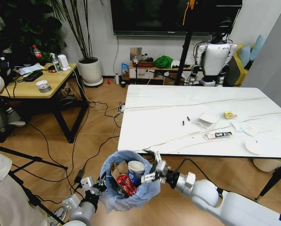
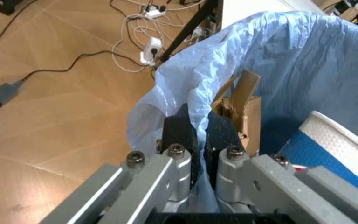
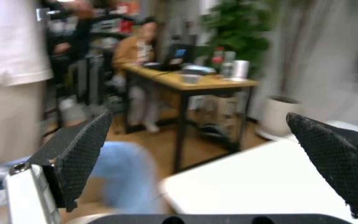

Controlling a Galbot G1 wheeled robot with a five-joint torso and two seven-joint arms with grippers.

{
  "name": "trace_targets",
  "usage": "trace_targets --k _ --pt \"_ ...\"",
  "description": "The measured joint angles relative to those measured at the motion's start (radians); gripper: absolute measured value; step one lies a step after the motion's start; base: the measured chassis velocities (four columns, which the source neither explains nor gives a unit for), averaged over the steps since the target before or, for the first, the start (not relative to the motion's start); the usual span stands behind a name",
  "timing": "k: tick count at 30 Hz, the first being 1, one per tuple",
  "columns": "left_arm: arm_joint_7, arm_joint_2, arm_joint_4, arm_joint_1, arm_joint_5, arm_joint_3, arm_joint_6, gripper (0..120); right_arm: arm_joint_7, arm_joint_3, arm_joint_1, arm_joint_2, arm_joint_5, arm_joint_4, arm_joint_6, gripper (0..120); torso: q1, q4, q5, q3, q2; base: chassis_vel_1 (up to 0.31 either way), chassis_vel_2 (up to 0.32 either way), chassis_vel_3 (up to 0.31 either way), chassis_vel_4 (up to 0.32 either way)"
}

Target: Pick up the trash bin and place the trash from the table into it.

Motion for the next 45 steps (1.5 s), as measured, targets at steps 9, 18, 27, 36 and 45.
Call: trace_targets --k 9,18,27,36,45 --pt "0.004 0.017 -0.011 0.019 0.002 -0.021 -0.004 0 0.005 0.319 -0.101 0.054 0.060 -0.131 -0.028 100 0.000 -0.0003 0.0000 0.000 0.000 0.000 0.000 0.000 0.000" --pt "0.015 0.010 -0.009 0.033 0.040 -0.024 -0.016 0 -0.019 0.629 -0.282 0.080 0.071 -0.156 -0.017 100 0.000 -0.0004 0.0001 0.000 0.000 0.000 0.000 0.000 0.000" --pt "0.015 0.020 -0.024 0.057 0.054 -0.035 -0.018 0 -0.074 0.840 -0.510 0.121 0.043 -0.110 0.002 100 0.000 -0.0004 -0.0002 0.000 0.000 0.000 0.000 0.000 0.000" --pt "0.017 0.023 -0.046 0.078 0.059 -0.051 -0.020 0 -0.150 0.927 -0.591 0.170 0.033 -0.105 0.044 100 0.000 -0.0005 -0.0004 0.000 0.000 0.000 0.000 0.000 0.000" --pt "0.029 0.003 -0.056 0.104 0.073 -0.056 -0.030 0 -0.224 0.941 -0.606 0.243 0.022 -0.114 0.078 100 0.000 -0.0003 -0.0003 0.000 0.000 0.000 0.000 0.000 0.000"
